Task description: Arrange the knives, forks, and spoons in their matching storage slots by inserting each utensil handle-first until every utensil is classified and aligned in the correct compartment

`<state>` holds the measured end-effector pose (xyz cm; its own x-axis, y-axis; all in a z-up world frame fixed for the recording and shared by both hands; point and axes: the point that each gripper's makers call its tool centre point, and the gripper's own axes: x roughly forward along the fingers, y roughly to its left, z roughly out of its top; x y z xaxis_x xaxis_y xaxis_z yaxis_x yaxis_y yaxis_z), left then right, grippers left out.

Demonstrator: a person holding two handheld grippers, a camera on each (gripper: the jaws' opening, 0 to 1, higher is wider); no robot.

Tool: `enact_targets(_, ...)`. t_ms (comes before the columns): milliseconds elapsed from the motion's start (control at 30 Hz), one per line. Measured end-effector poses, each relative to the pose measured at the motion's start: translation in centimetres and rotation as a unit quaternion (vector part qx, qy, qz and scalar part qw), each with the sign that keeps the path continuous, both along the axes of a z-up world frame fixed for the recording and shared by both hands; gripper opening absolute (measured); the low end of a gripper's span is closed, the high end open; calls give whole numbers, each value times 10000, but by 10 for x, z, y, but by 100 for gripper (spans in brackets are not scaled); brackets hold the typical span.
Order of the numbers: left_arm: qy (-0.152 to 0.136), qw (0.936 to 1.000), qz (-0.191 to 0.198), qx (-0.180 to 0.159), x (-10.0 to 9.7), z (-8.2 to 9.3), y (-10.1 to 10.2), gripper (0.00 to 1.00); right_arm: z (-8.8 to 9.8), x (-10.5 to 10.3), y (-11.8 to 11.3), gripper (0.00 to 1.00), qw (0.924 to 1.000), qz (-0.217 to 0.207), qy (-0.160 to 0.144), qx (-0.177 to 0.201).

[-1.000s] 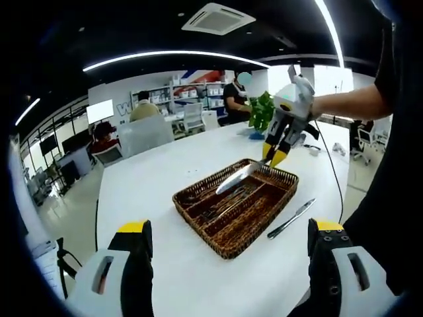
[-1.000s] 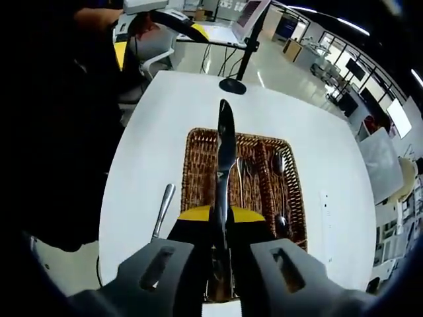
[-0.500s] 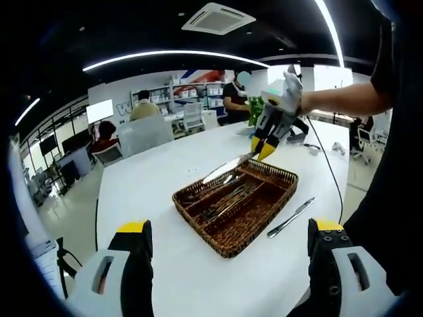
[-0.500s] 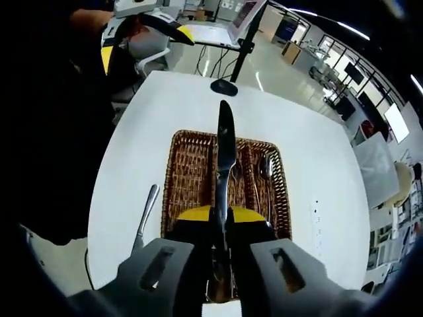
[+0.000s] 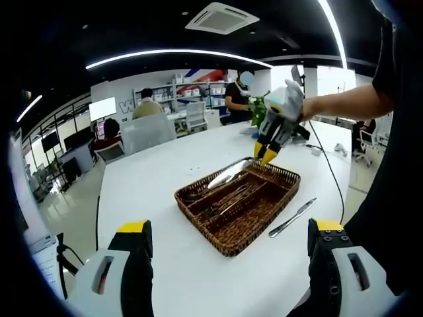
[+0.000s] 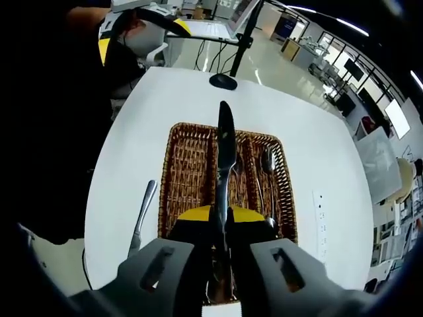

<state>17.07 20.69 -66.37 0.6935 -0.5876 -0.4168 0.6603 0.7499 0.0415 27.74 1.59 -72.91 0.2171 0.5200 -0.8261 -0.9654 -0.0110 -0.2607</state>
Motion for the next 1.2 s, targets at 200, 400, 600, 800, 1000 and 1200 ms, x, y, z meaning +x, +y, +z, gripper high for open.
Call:
enact_targets(200,53,10000,22,-43,2,-3,3,100,-8,1,1,6,10000,-33,61,6)
enact_targets(400,106,9999,59,-55,3,-7,7,100,-22,-2,2,6,9999,-4,115,-39)
enact_targets(600,152,9998,140,-70,5,-10,12,100,-34,-1,2,6,9998,-18,166,-81)
enact_targets(800,193,9996,195,-48,4,-12,16,100,-45,-2,5,6,9999,49,152,-48)
enact_targets(1000,252,9995,187,-22,2,-13,17,100,-55,-4,6,6,9998,80,163,-92)
enact_targets(1200,279,9993,261,-19,2,-12,21,100,-69,-5,6,6,9997,44,219,-120)
